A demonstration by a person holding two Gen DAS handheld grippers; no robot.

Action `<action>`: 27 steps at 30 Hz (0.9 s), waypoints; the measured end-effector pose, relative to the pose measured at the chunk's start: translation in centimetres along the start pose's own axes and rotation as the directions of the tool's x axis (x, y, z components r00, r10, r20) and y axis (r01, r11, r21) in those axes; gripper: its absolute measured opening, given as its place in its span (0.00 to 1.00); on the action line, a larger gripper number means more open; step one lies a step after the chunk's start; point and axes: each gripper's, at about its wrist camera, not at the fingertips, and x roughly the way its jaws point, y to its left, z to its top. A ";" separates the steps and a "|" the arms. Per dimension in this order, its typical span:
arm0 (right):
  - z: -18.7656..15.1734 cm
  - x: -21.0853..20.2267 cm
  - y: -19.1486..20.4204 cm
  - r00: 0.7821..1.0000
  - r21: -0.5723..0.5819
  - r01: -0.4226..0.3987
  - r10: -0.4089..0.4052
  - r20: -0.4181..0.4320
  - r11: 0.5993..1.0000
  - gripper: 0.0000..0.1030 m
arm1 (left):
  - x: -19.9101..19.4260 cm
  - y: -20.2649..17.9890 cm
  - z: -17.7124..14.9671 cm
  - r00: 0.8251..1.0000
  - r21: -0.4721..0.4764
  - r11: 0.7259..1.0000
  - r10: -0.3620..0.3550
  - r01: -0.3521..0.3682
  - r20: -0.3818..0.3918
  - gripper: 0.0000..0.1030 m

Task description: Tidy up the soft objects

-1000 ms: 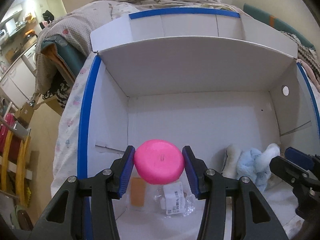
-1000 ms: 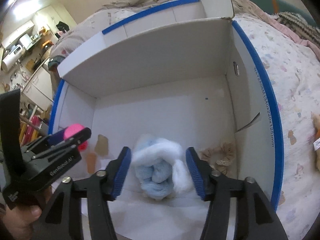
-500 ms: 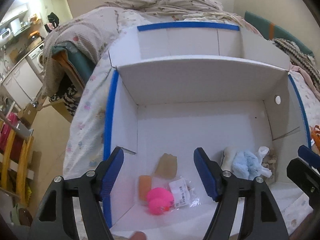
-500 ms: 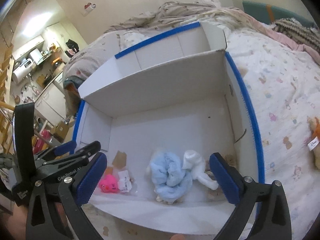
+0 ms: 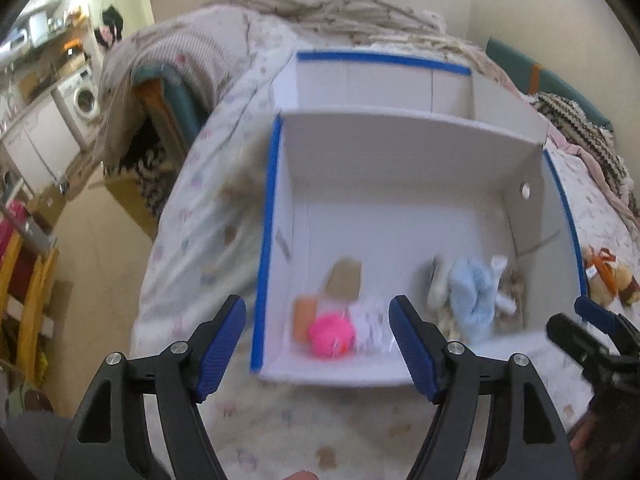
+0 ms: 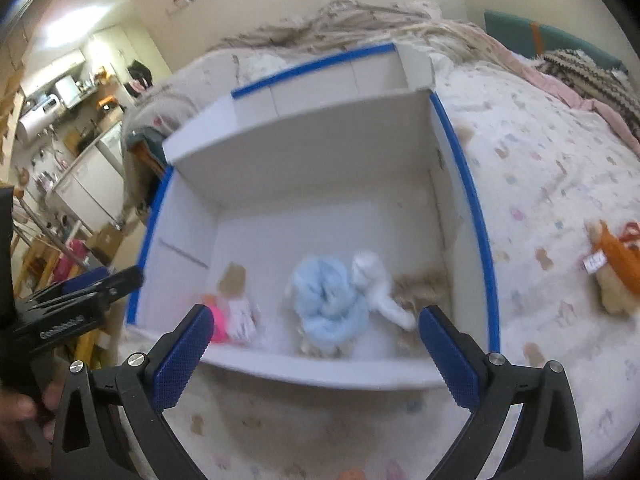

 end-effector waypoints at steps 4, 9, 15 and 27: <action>-2.3 -0.7 -0.7 1.000 0.011 -0.003 0.003 -0.025 1.000 1.00 | -0.2 1.7 -3.0 1.000 -0.002 1.000 0.014 -0.014 -0.013 0.70; -4.9 -1.4 -0.7 0.999 -0.003 0.017 -0.017 -0.043 1.000 1.00 | 0.0 3.6 -5.5 0.998 -0.084 0.996 -0.018 0.013 -0.060 0.70; -6.0 -2.7 -0.3 0.999 0.002 0.033 -0.033 0.007 0.999 1.00 | -1.6 3.2 -7.1 0.999 -0.039 0.999 0.010 -0.008 0.037 0.80; -6.0 -6.7 2.7 0.946 -0.152 0.137 -0.083 0.314 0.979 1.00 | -6.3 3.0 -6.7 0.954 -0.015 1.000 0.026 -0.022 0.298 1.00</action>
